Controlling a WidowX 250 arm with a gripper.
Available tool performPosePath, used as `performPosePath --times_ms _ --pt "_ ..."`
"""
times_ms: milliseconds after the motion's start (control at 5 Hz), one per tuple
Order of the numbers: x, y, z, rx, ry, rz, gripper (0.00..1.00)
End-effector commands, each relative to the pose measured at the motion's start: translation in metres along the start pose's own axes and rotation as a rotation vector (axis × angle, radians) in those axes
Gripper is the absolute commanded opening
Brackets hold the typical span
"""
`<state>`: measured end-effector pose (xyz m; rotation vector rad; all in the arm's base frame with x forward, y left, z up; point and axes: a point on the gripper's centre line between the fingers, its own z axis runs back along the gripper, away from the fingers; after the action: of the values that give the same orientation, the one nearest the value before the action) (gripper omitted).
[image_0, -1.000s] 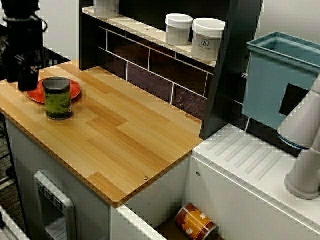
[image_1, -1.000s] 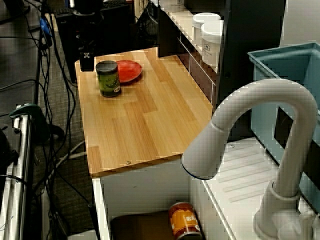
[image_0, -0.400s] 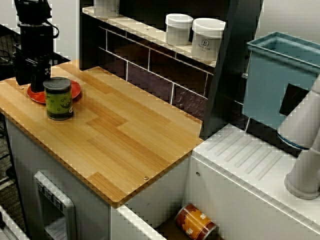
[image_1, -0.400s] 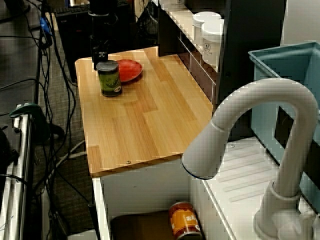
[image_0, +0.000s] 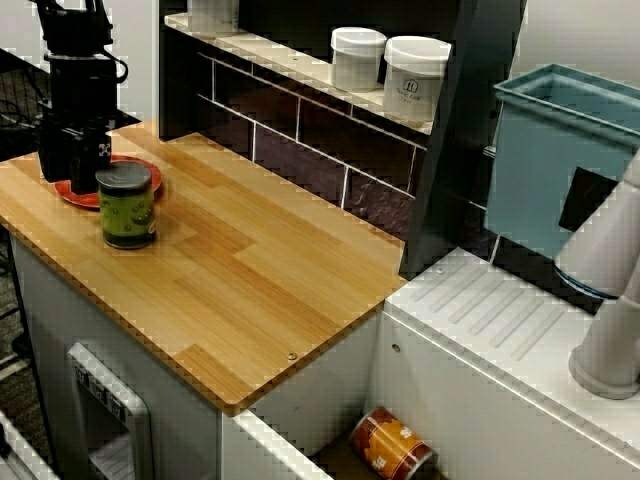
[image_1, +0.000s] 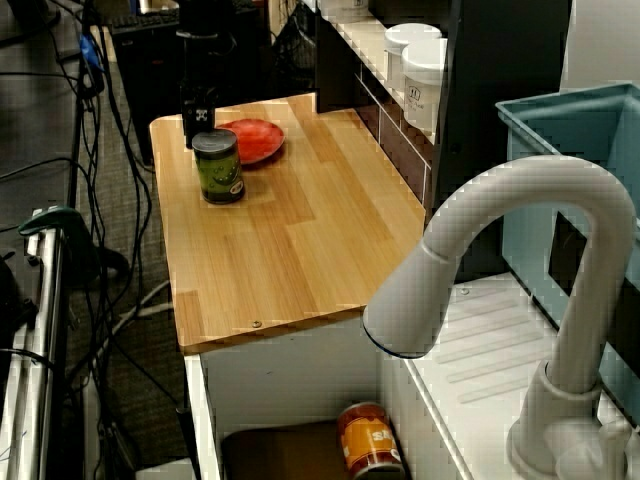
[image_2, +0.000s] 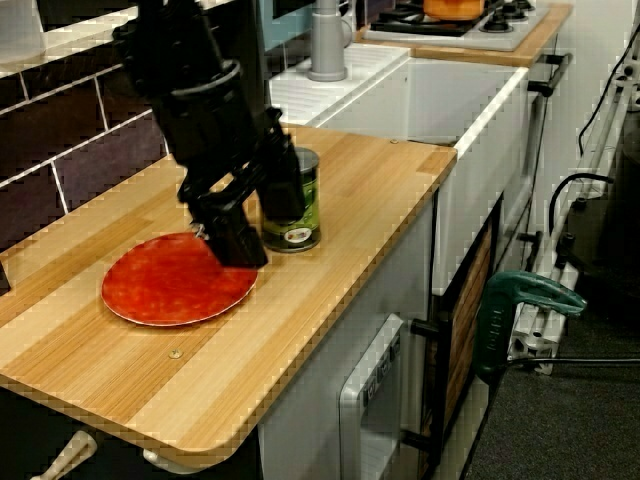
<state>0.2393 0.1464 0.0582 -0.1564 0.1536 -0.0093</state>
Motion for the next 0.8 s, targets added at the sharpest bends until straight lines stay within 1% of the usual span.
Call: performPosePath --times_ms 0,200,400,600 --pt "0.007 -0.024 0.01 -0.035 -0.056 0.099 1.0" --pt "0.015 -0.036 0.009 -0.05 -0.046 0.116 1.0" --pt "0.018 -0.048 0.002 -0.048 -0.027 0.104 1.0" --pt "0.017 -0.064 -0.004 -0.034 -0.014 0.076 1.0"
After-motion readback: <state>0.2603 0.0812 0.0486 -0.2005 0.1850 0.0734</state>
